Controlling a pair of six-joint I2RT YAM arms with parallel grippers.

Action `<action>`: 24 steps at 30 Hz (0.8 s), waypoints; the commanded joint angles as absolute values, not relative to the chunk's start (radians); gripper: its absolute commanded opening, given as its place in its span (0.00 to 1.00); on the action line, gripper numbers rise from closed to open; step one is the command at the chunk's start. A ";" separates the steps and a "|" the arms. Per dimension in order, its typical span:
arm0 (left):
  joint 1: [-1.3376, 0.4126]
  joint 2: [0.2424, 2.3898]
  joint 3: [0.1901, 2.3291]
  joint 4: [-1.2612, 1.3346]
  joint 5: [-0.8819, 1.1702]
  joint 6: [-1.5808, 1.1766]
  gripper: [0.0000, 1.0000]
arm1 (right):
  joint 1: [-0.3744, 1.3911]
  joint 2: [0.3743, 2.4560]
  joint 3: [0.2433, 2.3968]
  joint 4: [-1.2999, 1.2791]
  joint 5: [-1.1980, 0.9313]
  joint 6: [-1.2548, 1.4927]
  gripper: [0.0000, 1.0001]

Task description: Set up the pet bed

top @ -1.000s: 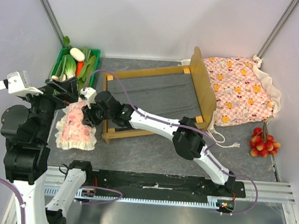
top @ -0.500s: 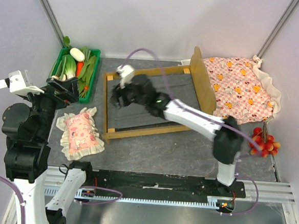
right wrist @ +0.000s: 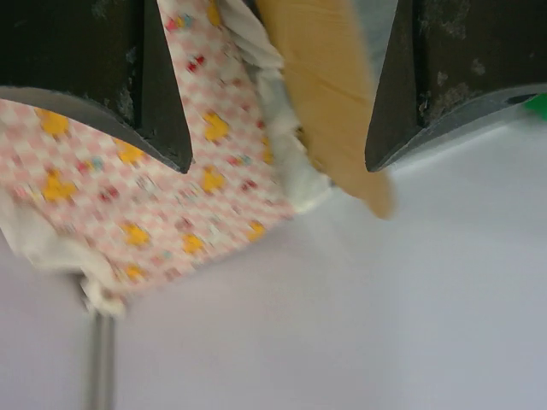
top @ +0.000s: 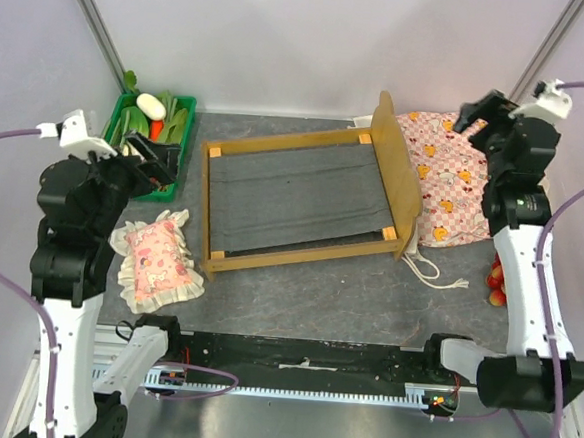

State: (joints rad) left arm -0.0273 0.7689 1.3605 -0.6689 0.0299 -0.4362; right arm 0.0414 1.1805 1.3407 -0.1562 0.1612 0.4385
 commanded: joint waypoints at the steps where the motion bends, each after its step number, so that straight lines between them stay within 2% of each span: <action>1: -0.021 0.808 1.347 -0.640 0.138 -0.468 1.00 | -0.205 1.256 1.157 -0.305 -0.036 0.656 0.89; 8: -0.021 0.833 1.290 -0.643 0.181 -0.449 1.00 | -0.319 1.357 0.945 -0.247 -0.066 0.727 0.88; 19: -0.021 0.862 1.262 -0.630 0.206 -0.443 1.00 | -0.336 1.465 0.812 -0.060 -0.043 0.752 0.89; 24: -0.020 0.857 1.244 -0.626 0.192 -0.446 1.00 | -0.336 1.427 0.697 0.050 -0.006 0.813 0.89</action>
State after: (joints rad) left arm -0.0273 0.8639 1.2564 -0.6697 0.1749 -0.4408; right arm -0.3313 1.4555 0.7712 -0.0776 -0.0296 0.7540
